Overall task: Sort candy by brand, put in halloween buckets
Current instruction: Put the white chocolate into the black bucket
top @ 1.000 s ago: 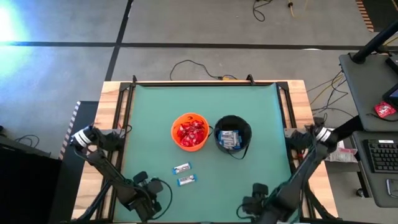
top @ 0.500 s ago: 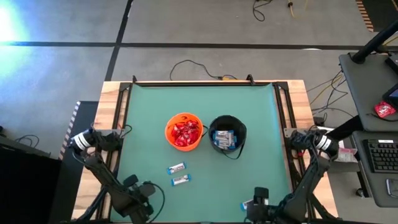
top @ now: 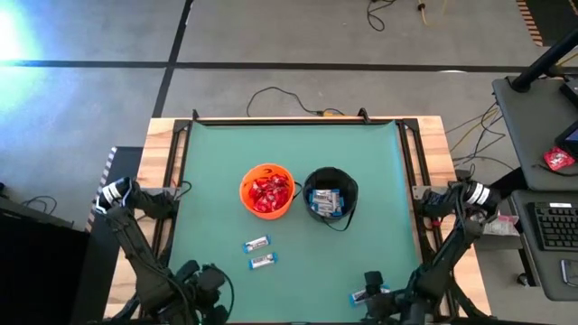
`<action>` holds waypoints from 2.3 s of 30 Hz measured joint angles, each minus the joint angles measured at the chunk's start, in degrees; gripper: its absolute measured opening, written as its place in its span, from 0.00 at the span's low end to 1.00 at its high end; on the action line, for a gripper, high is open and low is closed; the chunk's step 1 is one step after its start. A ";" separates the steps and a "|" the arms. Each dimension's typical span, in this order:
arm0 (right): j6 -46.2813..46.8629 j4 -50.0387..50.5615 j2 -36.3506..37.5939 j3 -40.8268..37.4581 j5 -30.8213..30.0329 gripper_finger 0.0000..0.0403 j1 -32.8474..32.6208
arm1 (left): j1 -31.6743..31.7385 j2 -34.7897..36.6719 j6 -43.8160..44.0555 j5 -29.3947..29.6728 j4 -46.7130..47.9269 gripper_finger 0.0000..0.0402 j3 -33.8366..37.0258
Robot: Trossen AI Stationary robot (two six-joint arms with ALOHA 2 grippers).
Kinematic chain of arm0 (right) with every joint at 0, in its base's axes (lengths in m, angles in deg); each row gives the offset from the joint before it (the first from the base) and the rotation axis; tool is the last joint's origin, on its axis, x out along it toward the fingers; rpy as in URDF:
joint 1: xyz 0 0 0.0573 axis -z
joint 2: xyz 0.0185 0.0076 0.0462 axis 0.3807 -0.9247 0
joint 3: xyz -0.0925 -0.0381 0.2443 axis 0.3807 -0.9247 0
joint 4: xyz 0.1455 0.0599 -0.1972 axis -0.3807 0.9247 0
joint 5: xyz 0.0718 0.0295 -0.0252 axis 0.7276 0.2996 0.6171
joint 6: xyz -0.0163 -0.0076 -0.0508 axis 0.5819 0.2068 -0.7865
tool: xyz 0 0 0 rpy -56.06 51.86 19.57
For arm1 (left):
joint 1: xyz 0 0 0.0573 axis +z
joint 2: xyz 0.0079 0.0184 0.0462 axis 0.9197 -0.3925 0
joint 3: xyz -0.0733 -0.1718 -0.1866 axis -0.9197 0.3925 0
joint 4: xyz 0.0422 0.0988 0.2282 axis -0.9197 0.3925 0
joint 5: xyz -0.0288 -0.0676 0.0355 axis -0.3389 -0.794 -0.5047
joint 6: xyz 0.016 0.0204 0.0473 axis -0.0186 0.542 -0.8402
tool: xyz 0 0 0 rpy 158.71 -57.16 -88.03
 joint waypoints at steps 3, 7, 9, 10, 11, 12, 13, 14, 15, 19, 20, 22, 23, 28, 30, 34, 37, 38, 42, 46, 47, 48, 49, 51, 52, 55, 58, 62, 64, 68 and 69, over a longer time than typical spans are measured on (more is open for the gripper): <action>-3.86 -2.01 1.56 -4.03 -1.28 0.60 -0.39 | 1.20 0.83 1.84 0.81 -0.31 0.00 -2.01; -8.85 -11.31 1.79 -10.23 -1.63 0.60 -0.22 | 3.65 1.15 2.17 1.48 0.07 0.00 -2.24; -9.42 -17.97 1.46 -13.36 -2.44 0.60 -0.22 | 5.11 1.28 2.14 1.14 0.32 0.00 -2.24; -9.45 -19.91 1.13 -14.73 -3.35 0.60 -0.22 | 5.83 1.30 2.01 0.49 0.54 0.00 -2.21; -9.43 -21.01 0.72 -15.82 -4.58 0.60 -0.22 | 6.52 1.30 1.60 -0.14 0.56 0.00 -2.17; -9.41 -21.42 0.53 -16.75 -5.61 0.60 -0.20 | 7.11 1.30 1.06 -0.25 0.67 0.00 -2.15; -9.44 -22.02 0.46 -17.68 -6.32 0.59 -0.20 | 7.78 1.30 0.51 -0.25 1.05 0.00 -2.15; -9.66 -22.88 0.46 -18.28 -6.51 0.59 -0.18 | 8.41 1.30 -0.15 -0.35 1.69 0.00 -2.13; -10.23 -23.91 0.46 -18.96 -6.41 0.59 -0.17 | 8.89 1.30 -0.58 -0.35 2.37 0.00 -2.13; -11.53 -29.06 -0.45 -22.28 -4.39 0.55 -0.33 | 11.04 1.33 -1.27 -2.05 5.48 0.00 -2.11; -11.56 -30.81 -0.74 -23.22 -3.78 0.54 -0.31 | 11.49 1.34 -1.69 -2.34 5.63 0.00 -2.11; -11.38 -34.04 -1.75 -24.73 -3.84 0.53 -0.30 | 11.88 1.43 -2.66 -2.76 5.60 0.00 -2.11; -11.11 -35.21 -2.21 -25.40 -4.07 0.52 -0.31 | 12.01 1.45 -2.71 -2.78 5.59 0.00 -2.11; -10.06 -35.64 -5.52 -25.98 -4.23 0.47 0.30 | 12.09 1.54 -2.56 -3.26 5.60 0.00 -2.11; -9.00 -35.53 -7.20 -25.98 -4.48 0.44 0.35 | 12.09 1.54 -2.50 -3.26 5.58 0.00 -2.11; -5.81 -35.78 -9.97 -26.00 -5.53 0.36 0.39 | 12.09 1.54 -2.60 -3.24 5.65 0.00 -2.11; -4.14 -36.57 -11.38 -25.98 -6.21 0.30 0.39 | 12.09 1.54 -2.60 -3.24 6.86 0.00 -2.11; -4.05 -36.84 -11.68 -25.98 -6.42 0.28 0.37 | 12.09 1.54 -2.60 -3.24 7.10 0.00 -2.11; -3.64 -37.05 -11.54 -25.98 -6.97 0.25 0.49 | 12.09 1.72 -2.63 -3.23 6.35 0.00 -2.08; -3.75 -36.30 -9.46 -26.05 -5.66 0.26 1.42 | 12.18 1.93 -4.50 -1.54 5.97 0.00 -2.08; -3.79 -36.09 -8.91 -26.03 -5.38 0.26 1.77 | 12.31 1.93 -5.12 -1.37 5.95 0.00 -2.06; -4.00 -35.91 -8.13 -25.98 -5.36 0.26 2.05 | 12.52 1.94 -5.75 -1.31 5.97 0.00 -2.04; -4.39 -35.82 -7.37 -25.94 -5.47 0.26 2.32 | 12.68 1.98 -6.39 -1.36 5.94 0.00 -2.02; -5.09 -35.43 -5.55 -25.60 -5.90 0.25 2.96 | 13.08 2.20 -8.65 -2.22 5.33 0.00 -2.02; -5.73 -34.75 -4.52 -25.32 -6.12 0.25 3.35 | 13.31 2.27 -9.66 -2.39 5.06 0.00 -2.02; -7.61 -30.72 -0.47 -24.13 -6.16 0.25 4.92 | 13.44 2.28 -11.96 -2.20 4.94 0.00 -1.77; -9.47 -22.72 4.37 -22.02 -5.98 0.25 7.10 | 13.44 2.28 -12.26 -1.69 4.30 0.00 0.17; -10.72 -11.38 11.31 -17.16 -6.51 0.25 10.05 | 12.74 2.39 -13.04 -0.20 3.50 0.00 4.64; -11.74 -5.80 13.32 -15.25 -6.78 0.25 11.69 | 12.34 2.39 -12.84 -0.17 3.44 0.00 7.30; -13.02 -0.26 17.47 -10.52 -7.25 0.25 14.91 | 11.20 2.39 -12.26 -1.15 -0.33 0.00 12.30; -13.04 0.93 18.33 -9.20 -7.24 0.25 15.98 | 10.80 2.39 -12.59 -1.80 -1.29 0.00 13.31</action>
